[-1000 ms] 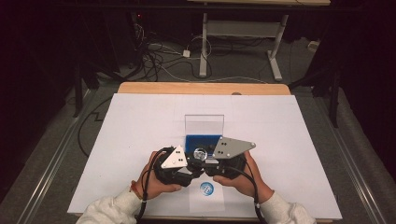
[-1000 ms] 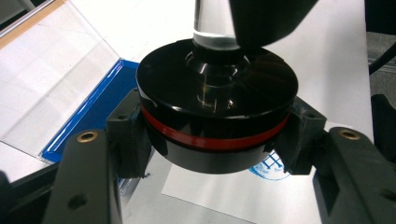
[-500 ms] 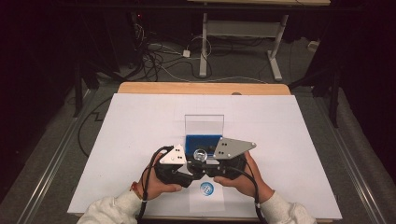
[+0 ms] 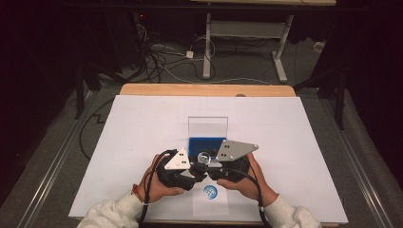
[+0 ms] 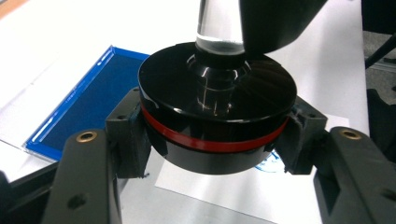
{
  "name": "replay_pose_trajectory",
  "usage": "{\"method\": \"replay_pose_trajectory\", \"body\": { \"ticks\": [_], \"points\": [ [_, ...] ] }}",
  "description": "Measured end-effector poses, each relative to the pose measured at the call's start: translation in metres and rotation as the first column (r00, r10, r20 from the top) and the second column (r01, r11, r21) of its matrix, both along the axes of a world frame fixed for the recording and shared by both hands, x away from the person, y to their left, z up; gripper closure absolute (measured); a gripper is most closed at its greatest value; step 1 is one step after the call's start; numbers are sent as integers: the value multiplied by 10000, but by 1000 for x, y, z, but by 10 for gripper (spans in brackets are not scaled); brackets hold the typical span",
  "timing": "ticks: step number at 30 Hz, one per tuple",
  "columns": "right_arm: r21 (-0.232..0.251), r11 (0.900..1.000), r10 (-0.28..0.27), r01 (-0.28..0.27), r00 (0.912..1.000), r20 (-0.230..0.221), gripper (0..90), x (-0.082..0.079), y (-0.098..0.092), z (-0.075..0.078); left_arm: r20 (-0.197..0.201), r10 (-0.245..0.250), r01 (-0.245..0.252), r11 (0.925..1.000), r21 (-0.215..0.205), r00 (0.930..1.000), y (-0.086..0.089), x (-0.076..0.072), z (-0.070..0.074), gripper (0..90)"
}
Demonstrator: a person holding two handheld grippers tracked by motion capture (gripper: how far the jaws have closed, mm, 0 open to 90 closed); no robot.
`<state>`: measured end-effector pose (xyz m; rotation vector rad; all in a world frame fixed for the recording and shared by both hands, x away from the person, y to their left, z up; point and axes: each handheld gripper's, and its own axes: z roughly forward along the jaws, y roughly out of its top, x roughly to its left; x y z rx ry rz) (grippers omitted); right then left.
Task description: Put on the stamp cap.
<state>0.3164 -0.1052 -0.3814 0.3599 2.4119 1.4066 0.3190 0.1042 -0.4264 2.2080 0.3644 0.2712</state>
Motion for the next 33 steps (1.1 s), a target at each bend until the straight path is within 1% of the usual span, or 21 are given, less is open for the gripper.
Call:
{"method": "replay_pose_trajectory", "body": {
  "ticks": [5,6,7,9,11,13,14,16,17,18,19,21,22,23,24,25,27,29,30,31,33],
  "points": [
    [-33,10000,-79,78,9998,-167,574,1,0,-2,-35,70,-70,9999,147,10000,-1,1,-3,365],
    [-60,9999,-94,93,9998,-183,574,2,0,-3,-76,59,-58,10000,63,10000,0,1,-3,365],
    [-8,10000,-91,90,9997,-209,574,2,0,-3,-30,64,-63,9999,93,10000,0,1,-3,365],
    [-52,10000,-39,38,9998,-201,574,2,-1,-2,379,306,-318,9990,314,9988,-2,-3,0,366],
    [24,10000,-85,86,9996,-277,574,2,-1,-2,229,317,-326,9985,434,9992,-3,-3,0,366],
    [-151,9999,0,-4,9995,-309,574,3,0,-4,202,328,-339,9978,576,9993,-5,-3,-2,366],
    [-156,9999,5,-12,9990,-436,574,4,-1,-5,238,309,-322,9979,563,9992,-5,-3,-2,366],
    [60,10000,-16,20,9980,-631,574,6,-1,-8,330,235,-259,9969,743,9992,-6,-5,-1,364],
    [40,10000,45,-42,9979,-645,574,6,-1,-8,307,304,-323,9974,647,9991,-7,-5,-2,364],
    [59,10000,39,-36,9979,-650,574,7,-1,-8,136,235,-243,9978,621,9996,-7,-4,-2,364],
    [86,9999,72,-66,9973,-736,575,7,-1,-9,269,262,-282,9965,788,9993,-8,-5,-2,363],
    [-31,10000,9,-11,9980,-639,574,7,0,-10,116,205,-212,9978,635,9997,-6,-4,-2,363],
    [82,10000,34,-29,9977,-680,575,7,0,-10,169,289,-300,9973,666,9994,-6,-5,-2,363],
    [-23,10000,26,-27,9973,-728,575,8,0,-9,139,289,-296,9981,546,9995,-6,-5,-2,363],
    [101,9999,7,0,9972,-749,575,7,-1,-9,18,223,-224,9986,473,9997,-5,-5,-1,363],
    [184,9998,49,-34,9966,-817,575,8,-2,-9,116,256,-262,9981,552,9996,-5,-5,-1,363],
    [247,9997,25,-2,9958,-913,575,9,-3,-10,56,197,-200,9985,501,9998,-5,-4,-1,362],
    [133,9999,72,-59,9955,-948,575,10,-3,-9,-76,113,-110,9993,367,9999,-4,-2,-1,361],
    [284,9996,64,-38,9958,-916,574,10,-4,-10,-19,160,-160,9995,263,9999,-4,-3,-1,361],
    [428,9991,53,-9,9947,-1028,574,11,-4,-10,36,191,-191,9997,140,9998,-5,-3,-3,360],
    [198,9998,9,10,9953,-965,574,9,-4,-7,-51,31,-32,9999,-137,10000,-5,-2,-6,359]
  ]
}}
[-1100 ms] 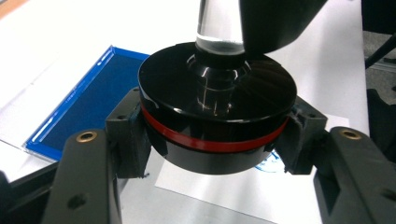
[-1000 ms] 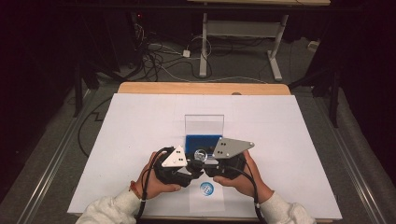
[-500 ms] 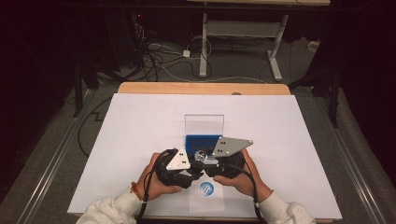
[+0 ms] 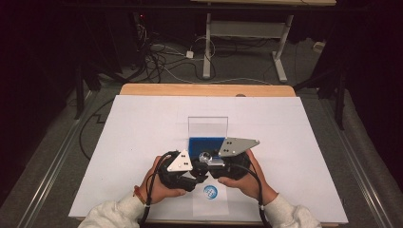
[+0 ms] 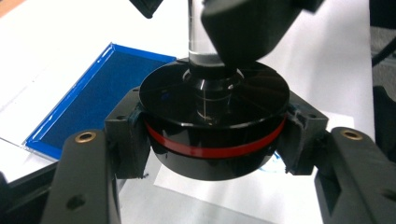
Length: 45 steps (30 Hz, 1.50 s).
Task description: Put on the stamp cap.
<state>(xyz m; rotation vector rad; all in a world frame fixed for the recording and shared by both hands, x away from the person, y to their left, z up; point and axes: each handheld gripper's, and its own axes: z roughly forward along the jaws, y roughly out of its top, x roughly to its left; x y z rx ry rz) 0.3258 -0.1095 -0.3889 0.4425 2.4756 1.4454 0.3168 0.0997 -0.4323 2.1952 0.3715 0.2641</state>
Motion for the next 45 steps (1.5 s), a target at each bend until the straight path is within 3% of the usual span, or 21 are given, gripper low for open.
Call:
{"method": "replay_pose_trajectory", "body": {
  "ticks": [4,7,9,15,24,27,29,36,45],
  "points": [
    [98,9999,-26,25,10000,79,573,-3,0,4,-55,-21,18,9985,-542,10000,3,0,0,354],
    [174,9998,-50,50,10000,-38,573,-2,-1,4,-237,111,-128,9973,-723,9997,4,3,-1,305],
    [146,9999,-26,26,10000,-56,573,-2,-1,4,-219,154,-169,9971,-740,9996,4,2,-3,299],
    [171,9998,95,-96,10000,22,573,-3,-1,4,-385,615,-645,9947,-799,9974,3,6,-6,160],
    [313,9995,-103,94,9996,275,573,-4,-6,11,-264,908,-928,9917,-885,9955,7,6,-5,152],
    [514,9985,-184,168,9993,311,573,-4,-8,14,-62,1091,-1092,9936,-298,9940,7,6,-9,148],
    [534,9984,-226,202,9988,443,574,-5,-10,17,-174,1026,-1028,9946,-133,9946,6,6,-13,149],
    [676,9966,-509,468,9969,607,574,-4,-22,25,101,1052,-1054,9941,236,9944,9,4,-14,149],
    [716,9930,-999,943,9919,785,573,-4,-40,32,520,1420,-1447,9880,540,9885,33,5,-9,149]
  ]
}}
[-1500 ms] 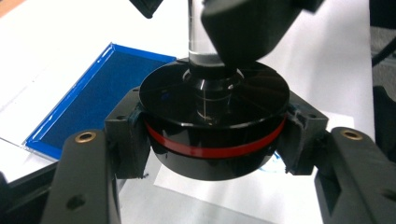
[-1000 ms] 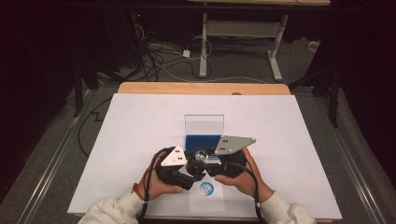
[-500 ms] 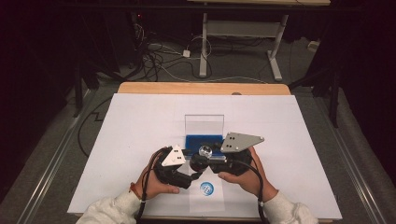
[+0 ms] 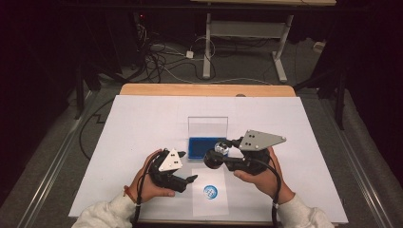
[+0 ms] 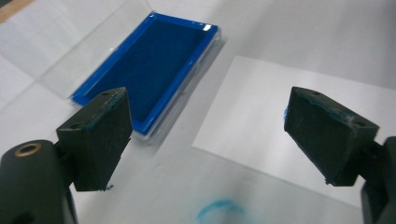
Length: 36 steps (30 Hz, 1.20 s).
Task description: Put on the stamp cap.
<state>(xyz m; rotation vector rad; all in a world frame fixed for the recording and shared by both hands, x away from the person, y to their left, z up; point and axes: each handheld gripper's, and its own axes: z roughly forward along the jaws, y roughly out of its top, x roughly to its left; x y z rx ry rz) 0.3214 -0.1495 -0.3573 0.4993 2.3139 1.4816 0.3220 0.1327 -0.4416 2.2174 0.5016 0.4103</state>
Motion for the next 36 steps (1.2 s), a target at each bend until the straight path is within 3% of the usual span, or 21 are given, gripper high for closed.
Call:
{"method": "replay_pose_trajectory", "body": {
  "ticks": [9,14,25,36],
  "points": [
    [-151,9990,-413,416,9990,182,574,-3,-13,4,423,670,-666,9977,-94,9969,30,-2,8,149],
    [-255,9972,-697,704,9972,262,574,-3,-18,6,630,1136,-1129,9935,-151,9915,46,-5,8,150],
    [-376,9958,-827,838,9961,291,573,-3,-25,8,678,1064,-1056,9943,-156,9920,69,-17,-1,151],
    [-825,9932,-791,820,9962,368,573,-3,-25,7,606,1555,-1565,9876,135,9860,81,-30,-17,151]
  ]
}}
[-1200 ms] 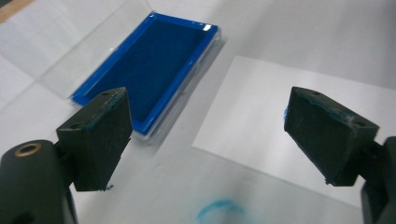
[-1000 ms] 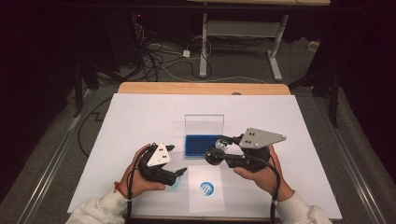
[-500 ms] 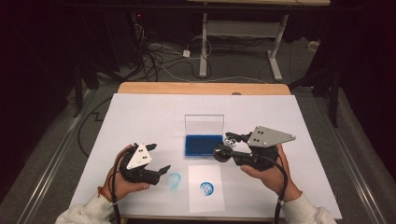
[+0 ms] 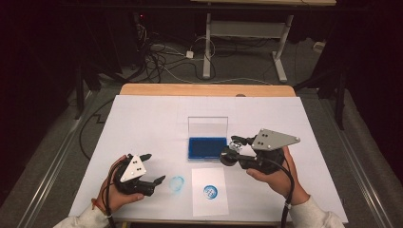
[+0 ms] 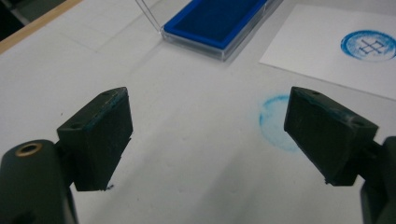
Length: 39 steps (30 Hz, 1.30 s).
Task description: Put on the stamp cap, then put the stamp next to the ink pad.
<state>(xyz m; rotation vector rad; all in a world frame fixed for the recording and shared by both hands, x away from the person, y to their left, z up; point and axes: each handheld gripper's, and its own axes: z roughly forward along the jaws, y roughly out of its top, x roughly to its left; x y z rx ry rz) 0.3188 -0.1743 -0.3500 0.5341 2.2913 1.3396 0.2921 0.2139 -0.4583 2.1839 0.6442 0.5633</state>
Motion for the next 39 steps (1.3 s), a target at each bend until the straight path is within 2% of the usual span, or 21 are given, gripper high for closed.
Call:
{"method": "replay_pose_trajectory", "body": {
  "ticks": [2,7,16,20,31,35,39],
  "points": [
    [-9,10000,-19,19,10000,11,573,1,0,0,-62,43,-42,10000,87,10000,3,-3,-2,151],
    [-63,9998,-206,206,9998,-15,573,5,-3,-2,-178,216,-218,9997,-86,9996,11,-5,-4,151],
    [-306,9957,-869,869,9962,17,573,16,-11,-7,-347,58,-57,10000,50,9994,11,-3,-8,152],
    [-551,9912,-1199,1202,9927,90,573,22,-16,-10,-340,73,-73,10000,4,9994,12,-3,-7,152],
    [-614,9777,-2014,2010,9795,-8,572,42,-30,-12,-424,148,-155,9998,-160,9990,13,-3,-7,152],
    [-1060,9700,-2213,2186,9751,-137,572,52,-31,-16,-413,119,-124,9999,-118,9991,9,-2,-6,152],
    [-1290,9657,-2317,2252,9721,-376,572,62,-31,-22,-462,75,-72,10000,50,9989,8,-4,-8,152]
  ]
}}
